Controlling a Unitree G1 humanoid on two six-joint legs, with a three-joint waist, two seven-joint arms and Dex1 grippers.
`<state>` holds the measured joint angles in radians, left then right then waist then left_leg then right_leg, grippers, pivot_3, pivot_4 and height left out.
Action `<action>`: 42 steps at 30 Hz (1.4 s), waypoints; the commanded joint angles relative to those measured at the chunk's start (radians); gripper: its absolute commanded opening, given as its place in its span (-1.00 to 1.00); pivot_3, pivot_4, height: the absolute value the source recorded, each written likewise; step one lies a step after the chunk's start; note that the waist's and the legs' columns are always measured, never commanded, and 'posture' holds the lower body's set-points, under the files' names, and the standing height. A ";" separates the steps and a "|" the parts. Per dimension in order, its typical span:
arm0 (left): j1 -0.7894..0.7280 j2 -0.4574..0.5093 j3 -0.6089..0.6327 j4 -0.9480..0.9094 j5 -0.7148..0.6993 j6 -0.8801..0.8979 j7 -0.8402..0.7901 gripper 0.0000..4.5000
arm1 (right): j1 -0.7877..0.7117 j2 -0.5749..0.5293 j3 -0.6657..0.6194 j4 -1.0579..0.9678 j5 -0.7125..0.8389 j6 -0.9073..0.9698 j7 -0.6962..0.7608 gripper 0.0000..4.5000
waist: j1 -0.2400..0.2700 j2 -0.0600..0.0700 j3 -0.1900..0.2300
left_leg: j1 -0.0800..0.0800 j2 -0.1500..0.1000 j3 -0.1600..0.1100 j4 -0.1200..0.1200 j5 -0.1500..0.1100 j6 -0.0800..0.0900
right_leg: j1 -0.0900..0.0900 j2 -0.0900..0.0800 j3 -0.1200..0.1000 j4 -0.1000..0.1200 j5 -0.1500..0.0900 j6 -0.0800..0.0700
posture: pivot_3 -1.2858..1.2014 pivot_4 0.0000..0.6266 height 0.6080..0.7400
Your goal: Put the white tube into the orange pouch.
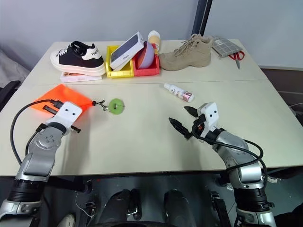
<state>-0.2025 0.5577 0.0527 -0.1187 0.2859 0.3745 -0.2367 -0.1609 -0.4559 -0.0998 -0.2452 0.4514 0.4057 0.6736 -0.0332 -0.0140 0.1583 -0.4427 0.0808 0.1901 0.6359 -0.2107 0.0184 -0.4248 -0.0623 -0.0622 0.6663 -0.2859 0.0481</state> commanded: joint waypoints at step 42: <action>0.262 0.011 0.120 -0.421 -0.471 0.119 -0.411 -0.98 | -0.737 0.021 0.030 1.333 -0.370 -0.539 -0.042 1.00 | -0.012 0.001 0.000 | 0.000 0.002 0.000 0.010 0.002 -0.003 | 0.002 0.001 0.000 0.005 0.000 0.001 | 0.03 -0.52 1.00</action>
<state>0.0706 0.5723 0.1743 -0.5270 -0.1788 0.5164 -0.6622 -0.8589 -0.4318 -0.0513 1.0842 0.0819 -0.1052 0.6368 -0.0452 -0.0132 0.1586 -0.4431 0.0827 0.1898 0.6457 -0.2087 0.0149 -0.4227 -0.0616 -0.0621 0.6713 -0.2860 0.0487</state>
